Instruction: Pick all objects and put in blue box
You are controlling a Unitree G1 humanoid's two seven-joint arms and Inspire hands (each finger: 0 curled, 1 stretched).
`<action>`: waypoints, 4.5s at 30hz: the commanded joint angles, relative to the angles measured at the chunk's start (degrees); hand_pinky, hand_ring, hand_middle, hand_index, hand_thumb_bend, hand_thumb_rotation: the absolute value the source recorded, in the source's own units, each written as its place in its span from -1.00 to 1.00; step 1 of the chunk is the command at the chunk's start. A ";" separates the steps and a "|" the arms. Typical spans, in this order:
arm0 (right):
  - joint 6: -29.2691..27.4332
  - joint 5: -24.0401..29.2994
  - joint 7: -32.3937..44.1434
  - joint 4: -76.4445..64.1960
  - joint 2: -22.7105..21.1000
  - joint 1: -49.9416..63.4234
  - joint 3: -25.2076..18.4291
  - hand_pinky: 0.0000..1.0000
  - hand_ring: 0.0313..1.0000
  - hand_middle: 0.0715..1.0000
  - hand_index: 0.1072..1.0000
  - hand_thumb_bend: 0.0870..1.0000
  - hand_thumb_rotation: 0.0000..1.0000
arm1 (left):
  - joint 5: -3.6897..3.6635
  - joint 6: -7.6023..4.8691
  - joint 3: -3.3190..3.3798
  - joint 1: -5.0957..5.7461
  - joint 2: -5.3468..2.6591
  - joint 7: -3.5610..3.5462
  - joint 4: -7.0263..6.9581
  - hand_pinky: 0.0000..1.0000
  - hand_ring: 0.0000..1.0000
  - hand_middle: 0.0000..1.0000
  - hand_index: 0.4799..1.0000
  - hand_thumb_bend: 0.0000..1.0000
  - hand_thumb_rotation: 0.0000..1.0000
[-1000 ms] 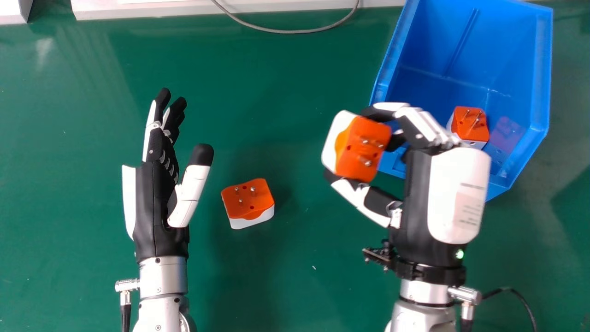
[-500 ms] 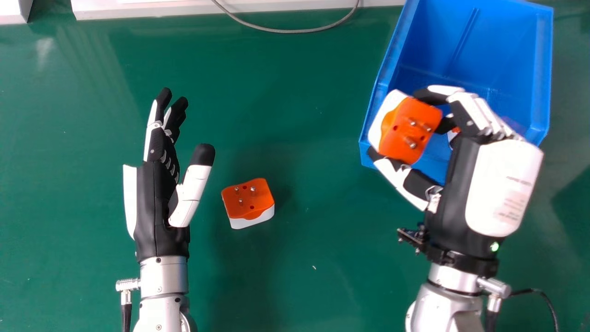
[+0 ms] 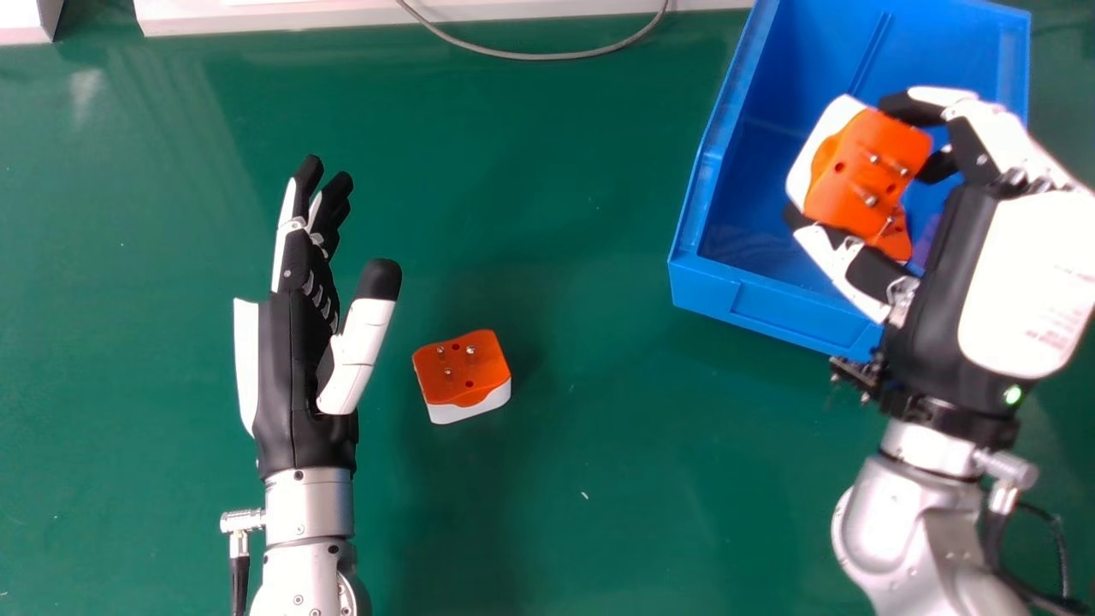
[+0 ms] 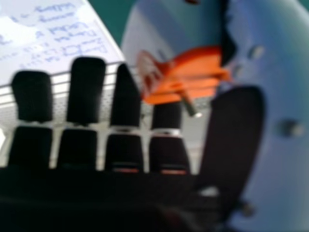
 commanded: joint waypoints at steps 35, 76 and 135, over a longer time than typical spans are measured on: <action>15.47 -2.23 27.53 12.16 -8.31 -23.79 1.88 -0.56 -0.36 -0.16 -0.04 -0.10 -1.00 | -0.82 -0.56 0.39 -1.31 -0.25 -1.18 -0.27 0.96 0.89 0.85 0.74 0.85 0.53; 21.76 -2.12 52.89 18.55 -14.06 -30.25 13.29 -0.53 -0.33 -0.13 -0.06 -0.07 -1.00 | 0.63 -0.49 0.18 -1.26 -0.66 0.96 0.00 0.92 0.87 0.84 0.71 0.87 0.53; -6.81 4.54 -5.90 4.92 4.80 -6.39 5.76 0.84 1.00 1.00 1.00 0.76 -0.27 | -1.12 -0.97 0.51 -0.61 0.17 -1.97 -0.85 0.96 0.88 0.84 0.73 0.83 0.51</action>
